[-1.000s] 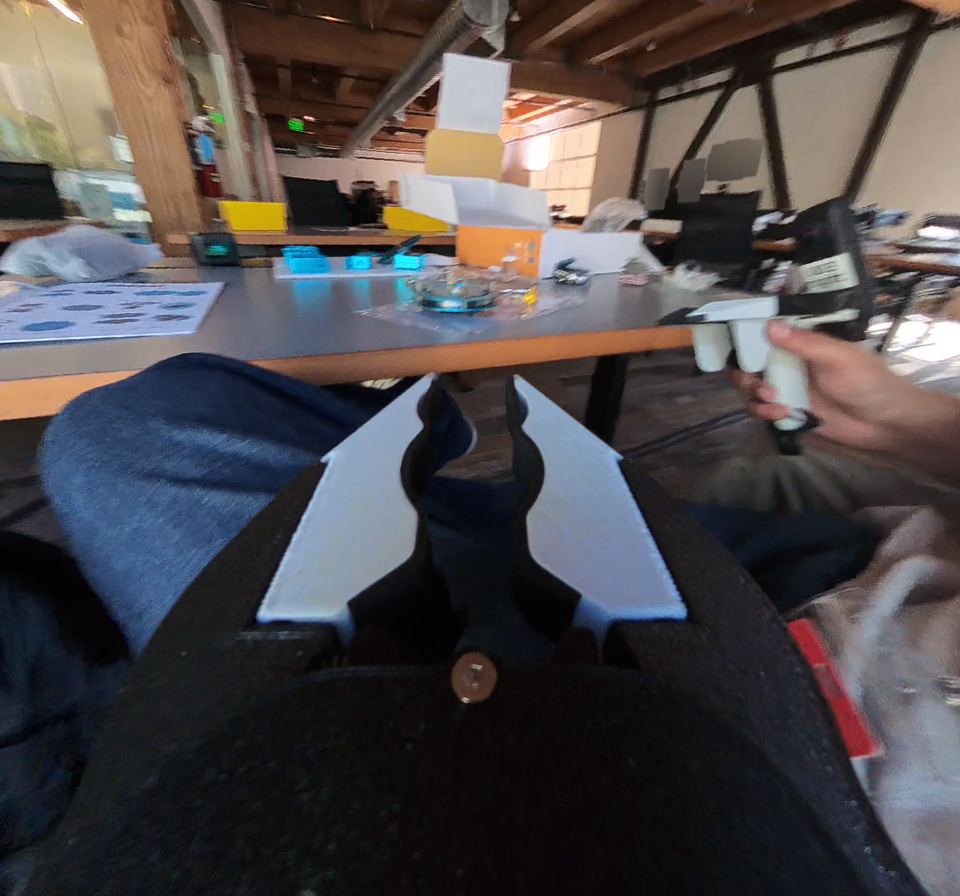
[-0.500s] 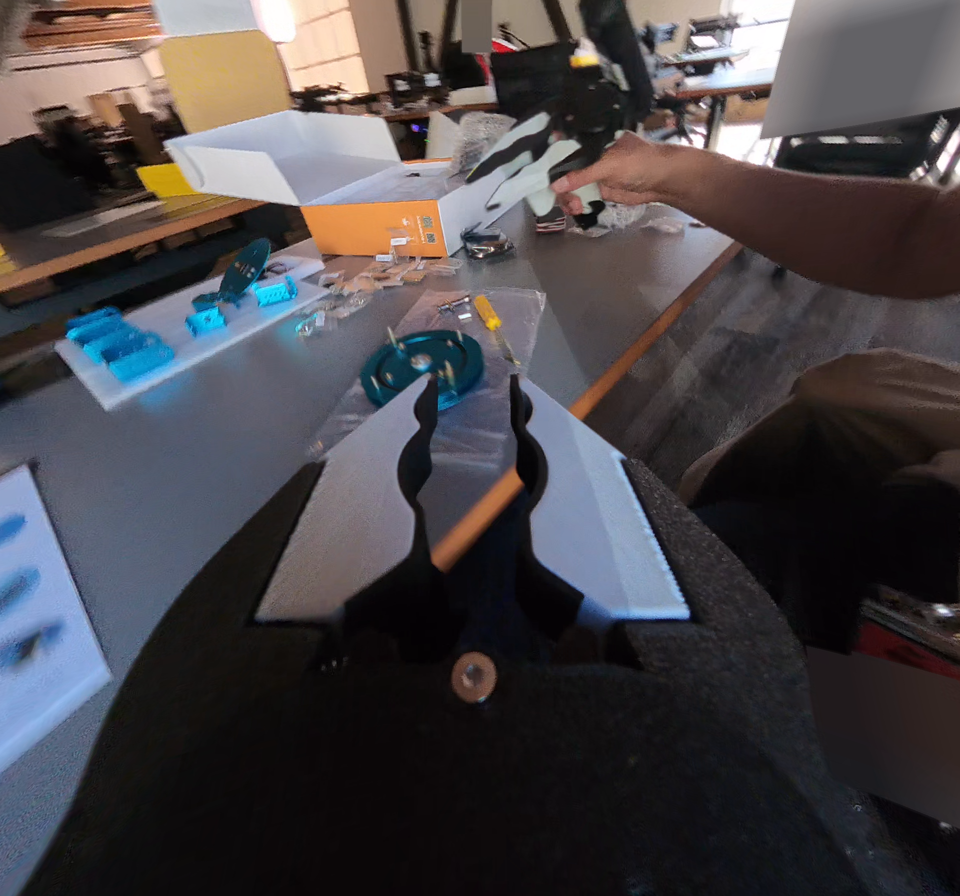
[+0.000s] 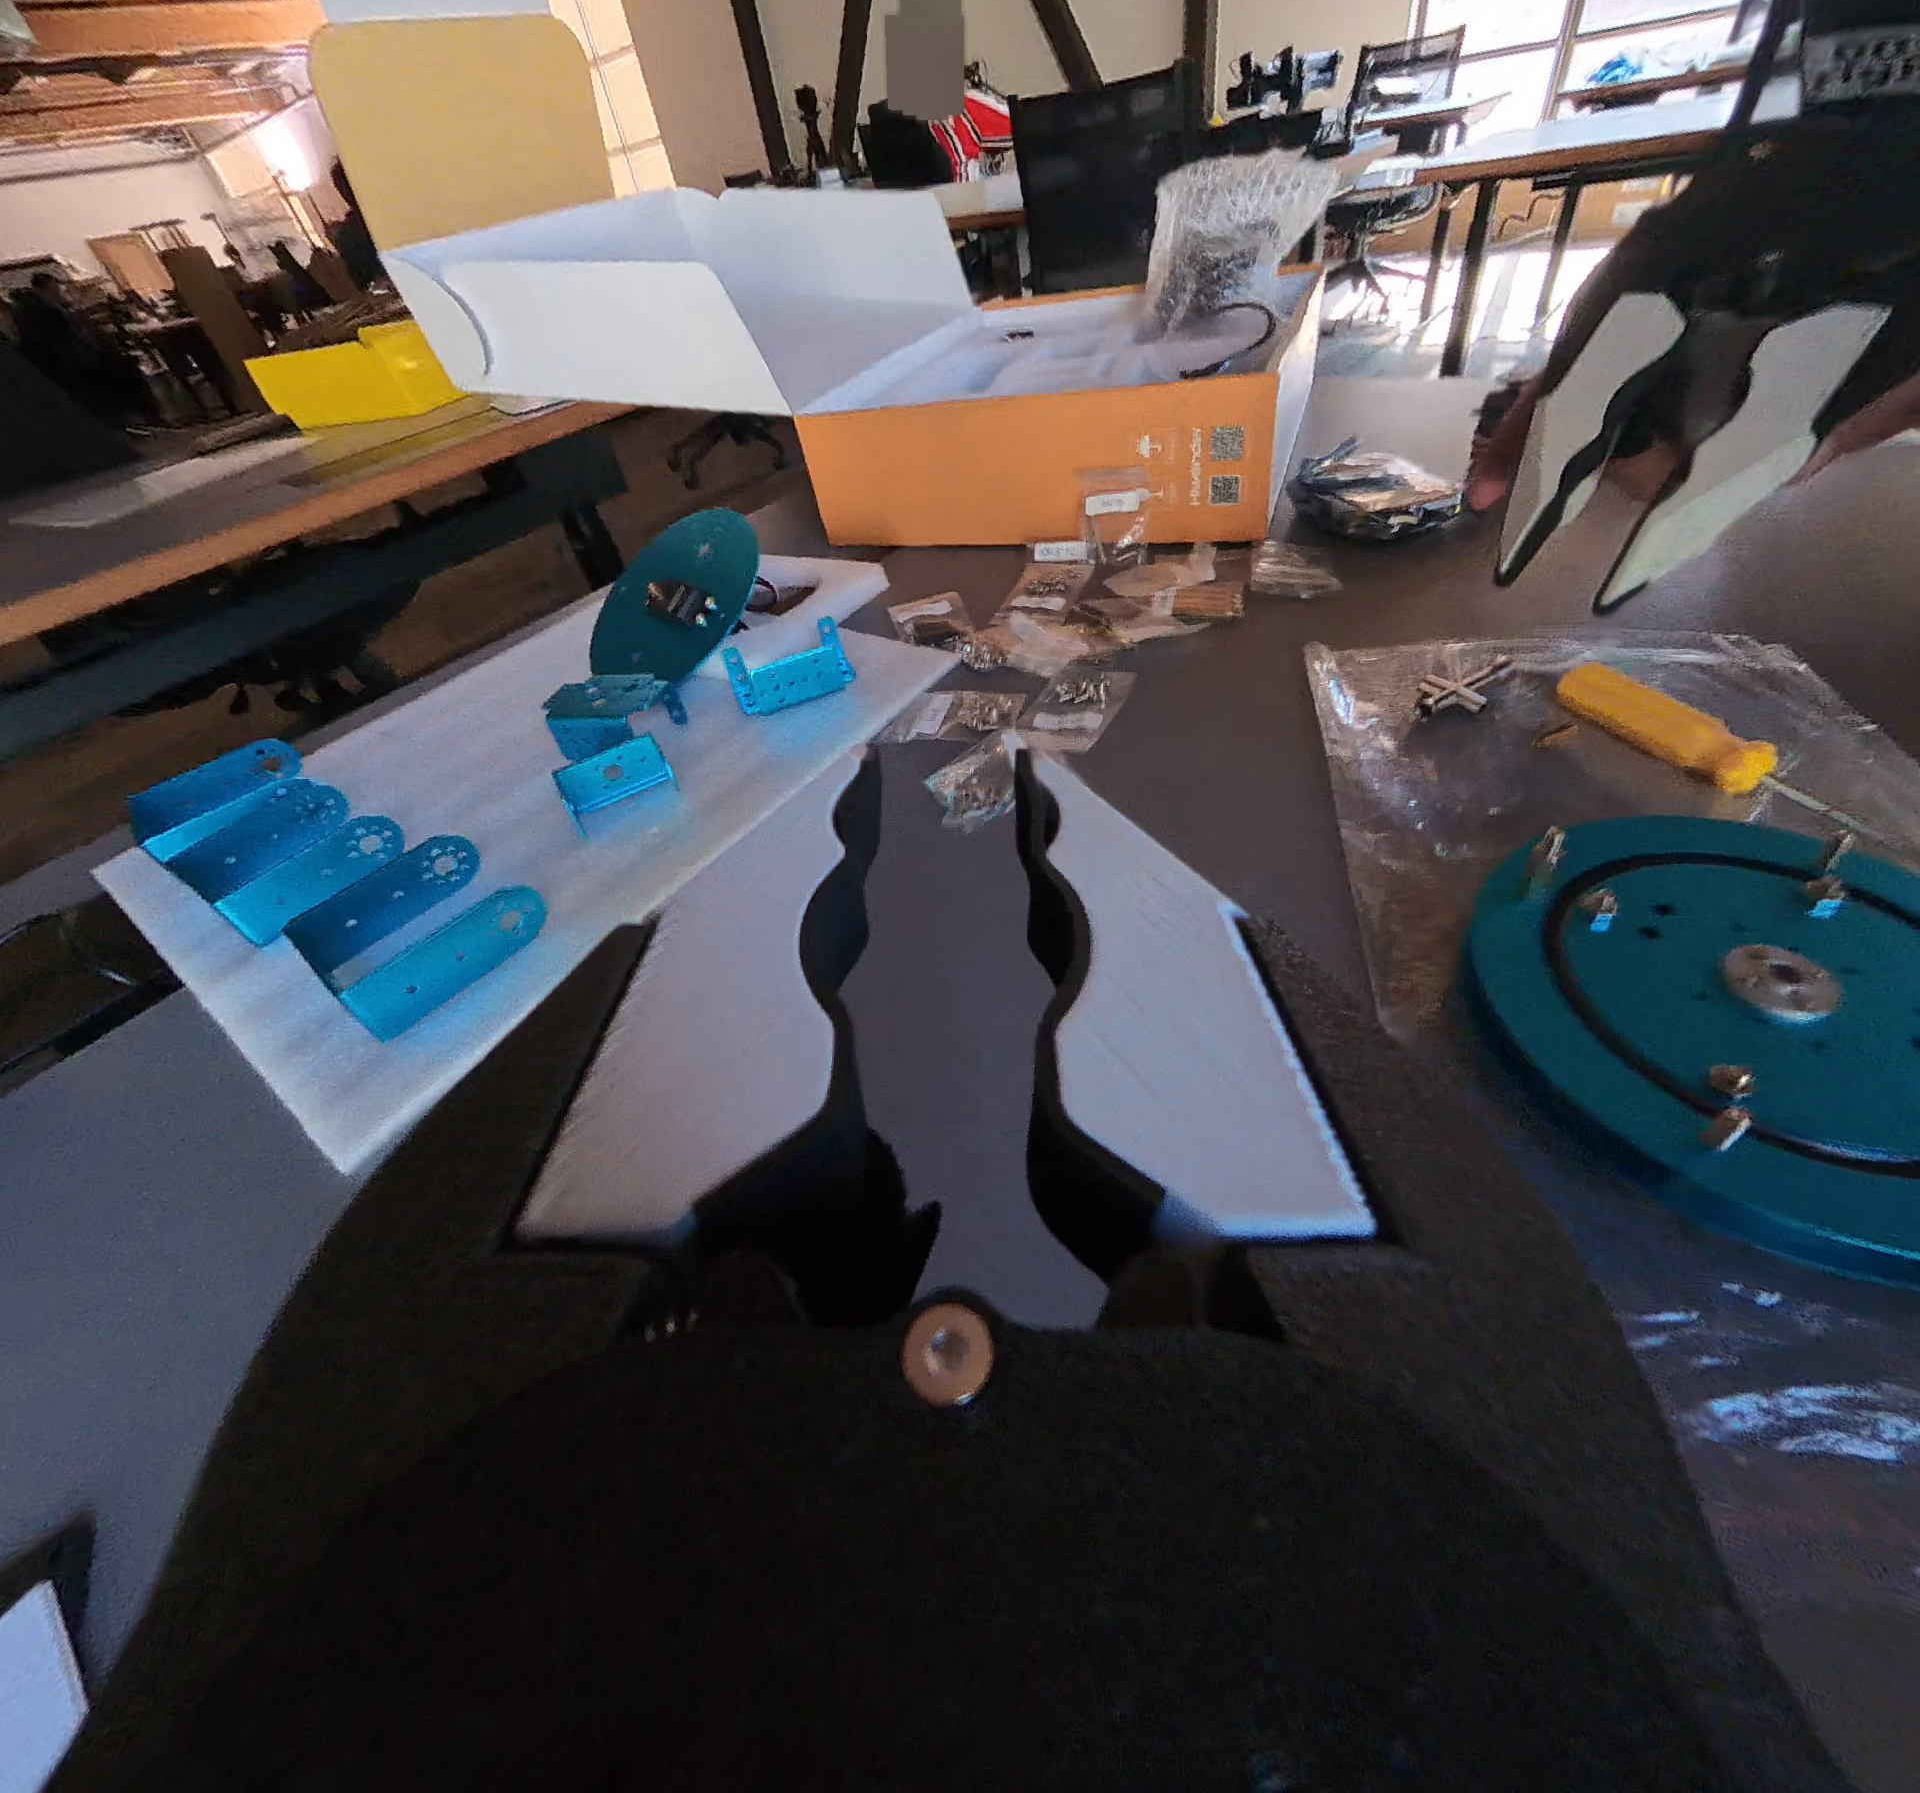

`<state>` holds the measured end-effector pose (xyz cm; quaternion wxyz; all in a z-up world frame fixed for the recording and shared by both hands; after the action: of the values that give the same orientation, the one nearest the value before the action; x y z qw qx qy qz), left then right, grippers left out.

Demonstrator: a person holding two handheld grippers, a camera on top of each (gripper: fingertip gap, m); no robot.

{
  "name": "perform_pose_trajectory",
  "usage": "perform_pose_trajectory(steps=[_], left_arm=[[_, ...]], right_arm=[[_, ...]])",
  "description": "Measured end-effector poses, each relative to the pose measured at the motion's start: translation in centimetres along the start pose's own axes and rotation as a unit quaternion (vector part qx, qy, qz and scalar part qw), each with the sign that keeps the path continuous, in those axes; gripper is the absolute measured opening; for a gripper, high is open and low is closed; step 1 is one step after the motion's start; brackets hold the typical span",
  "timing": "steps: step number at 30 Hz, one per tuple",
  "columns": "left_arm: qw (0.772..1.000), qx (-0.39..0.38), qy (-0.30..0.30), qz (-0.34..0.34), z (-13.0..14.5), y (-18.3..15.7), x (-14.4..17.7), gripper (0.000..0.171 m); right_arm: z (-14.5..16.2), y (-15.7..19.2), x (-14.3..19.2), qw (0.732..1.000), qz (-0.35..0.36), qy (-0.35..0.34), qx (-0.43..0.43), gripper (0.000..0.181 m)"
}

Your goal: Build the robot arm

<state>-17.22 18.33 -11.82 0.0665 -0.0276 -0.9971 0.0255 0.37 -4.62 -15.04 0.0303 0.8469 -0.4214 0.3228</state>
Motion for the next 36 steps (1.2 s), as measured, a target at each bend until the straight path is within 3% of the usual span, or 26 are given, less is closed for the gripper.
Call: perform_pose_trajectory(steps=[3,6,10,17,22,24,27,31,36], left_arm=[[0.999,-0.04,0.005,-0.005,1.0,-0.8,0.9,0.025],[0.998,-0.055,-0.006,-0.008,1.5,-1.6,1.3,0.019],[0.998,-0.066,-0.008,0.011,1.3,-2.8,1.2,0.02],[0.995,-0.093,-0.011,0.023,1.1,-4.4,1.6,0.02],[0.995,-0.094,-0.015,0.028,0.8,-4.6,1.8,0.02],[0.996,-0.088,-0.012,0.027,0.9,-4.4,1.7,0.02],[0.996,-0.086,0.002,0.02,1.4,-4.1,1.5,0.02],[0.996,-0.086,0.01,0.023,1.6,-4.1,1.4,0.02],[0.995,-0.095,0.02,0.026,2.0,-4.3,1.3,0.02]], right_arm=[[0.0,1.0,-0.2,0.997,-0.032,0.009,-0.073,0.028],[1.1,1.1,-0.8,0.996,0.013,0.063,-0.058,0.03],[-1.1,6.6,-1.7,0.991,-0.123,0.043,-0.015,0.027],[-1.5,12.8,-3.5,0.982,-0.168,0.08,0.031,0.031],[-0.2,13.5,-2.0,0.974,-0.179,0.139,-0.011,0.023],[0.2,13.1,-1.5,0.975,-0.147,0.164,-0.008,0.025],[-0.8,13.2,-1.8,0.983,-0.122,0.135,-0.021,0.027],[0.0,13.7,-2.6,0.984,-0.087,0.153,0.009,0.028],[-0.7,13.1,-3.0,0.988,-0.109,0.107,-0.036,0.029]])
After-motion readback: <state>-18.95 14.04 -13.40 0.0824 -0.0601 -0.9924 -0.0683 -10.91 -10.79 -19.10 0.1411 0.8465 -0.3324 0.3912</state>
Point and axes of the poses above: each gripper's, where its closed fingertips meet, x back along the fingers, z out of its underside, y = z × x across the jaws, the point moved 5 cm from there along x, back along the fingers, and after that the axes turned 12 degrees about x, right-handed, at the moved point
